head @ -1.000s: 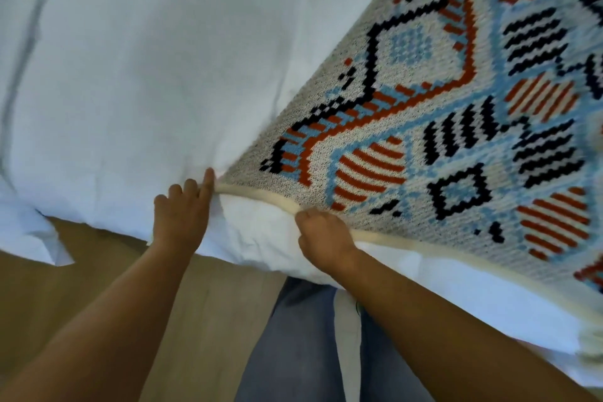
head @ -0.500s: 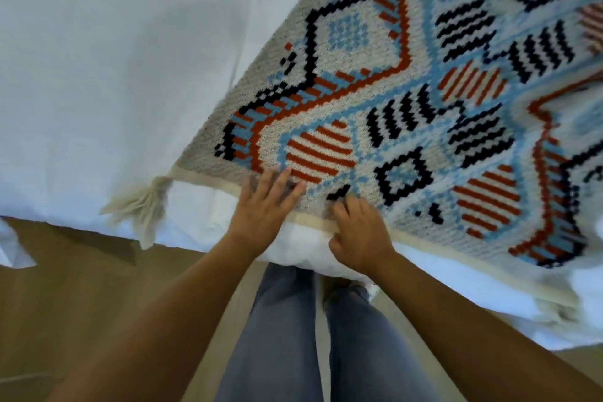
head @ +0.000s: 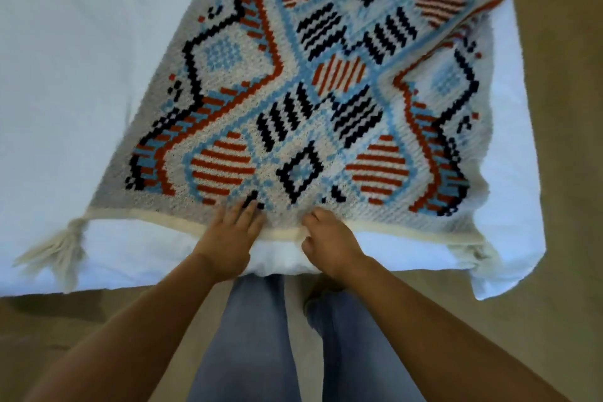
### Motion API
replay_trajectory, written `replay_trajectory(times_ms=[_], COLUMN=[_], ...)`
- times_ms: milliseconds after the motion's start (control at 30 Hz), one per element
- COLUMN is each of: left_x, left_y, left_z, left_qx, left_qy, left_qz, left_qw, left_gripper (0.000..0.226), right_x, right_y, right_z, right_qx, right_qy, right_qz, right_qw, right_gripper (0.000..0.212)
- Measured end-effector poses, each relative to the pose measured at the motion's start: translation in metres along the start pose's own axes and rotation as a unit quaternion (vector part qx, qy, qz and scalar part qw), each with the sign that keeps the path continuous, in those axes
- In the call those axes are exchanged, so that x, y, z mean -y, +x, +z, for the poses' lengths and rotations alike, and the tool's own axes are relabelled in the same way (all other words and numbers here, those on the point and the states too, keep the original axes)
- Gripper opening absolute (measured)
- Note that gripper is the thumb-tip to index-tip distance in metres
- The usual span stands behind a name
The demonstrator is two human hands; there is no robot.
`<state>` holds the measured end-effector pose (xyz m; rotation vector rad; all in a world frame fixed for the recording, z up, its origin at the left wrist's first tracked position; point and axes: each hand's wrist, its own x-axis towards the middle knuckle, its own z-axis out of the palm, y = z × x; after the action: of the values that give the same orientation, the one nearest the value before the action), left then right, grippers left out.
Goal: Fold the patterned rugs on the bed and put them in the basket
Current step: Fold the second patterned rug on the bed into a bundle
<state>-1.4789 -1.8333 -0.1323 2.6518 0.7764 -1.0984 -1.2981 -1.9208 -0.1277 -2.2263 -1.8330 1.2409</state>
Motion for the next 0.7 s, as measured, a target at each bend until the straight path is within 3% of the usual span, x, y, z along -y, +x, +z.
replay_trajectory(times_ms=[100, 233, 333, 433, 500, 700], left_x=[-0.076, -0.167, -0.224, -0.268, -0.288, -0.317], left_y=[0.032, 0.062, 0.085, 0.110, 0.127, 0.177], left_z=[-0.043, -0.084, -0.110, -0.127, -0.127, -0.116], left_qx=[-0.022, -0.048, -0.119, -0.124, -0.100, -0.063], left_qy=[-0.043, -0.055, -0.066, -0.060, -0.029, -0.035], left_qz=[0.042, 0.020, 0.027, 0.051, 0.064, 0.074], left_qw=[0.998, 0.997, 0.990, 0.989, 0.993, 0.995], left_gripper=[0.069, 0.061, 0.053, 0.055, 0.051, 0.047], right_x=[-0.061, -0.140, -0.194, -0.226, -0.237, -0.266], right_y=[-0.051, -0.115, -0.141, -0.135, -0.118, -0.080], right_z=[-0.022, -0.049, -0.064, -0.068, -0.063, -0.056], right_qx=[-0.040, -0.060, -0.078, -0.087, -0.067, -0.076], right_qy=[0.004, 0.024, 0.045, 0.113, 0.134, 0.119], right_qz=[0.046, 0.166, 0.235, 0.278, 0.282, 0.231], right_qw=[0.998, 0.984, 0.968, 0.950, 0.947, 0.963], right_gripper=[0.040, 0.036, 0.044, 0.056, 0.056, 0.023])
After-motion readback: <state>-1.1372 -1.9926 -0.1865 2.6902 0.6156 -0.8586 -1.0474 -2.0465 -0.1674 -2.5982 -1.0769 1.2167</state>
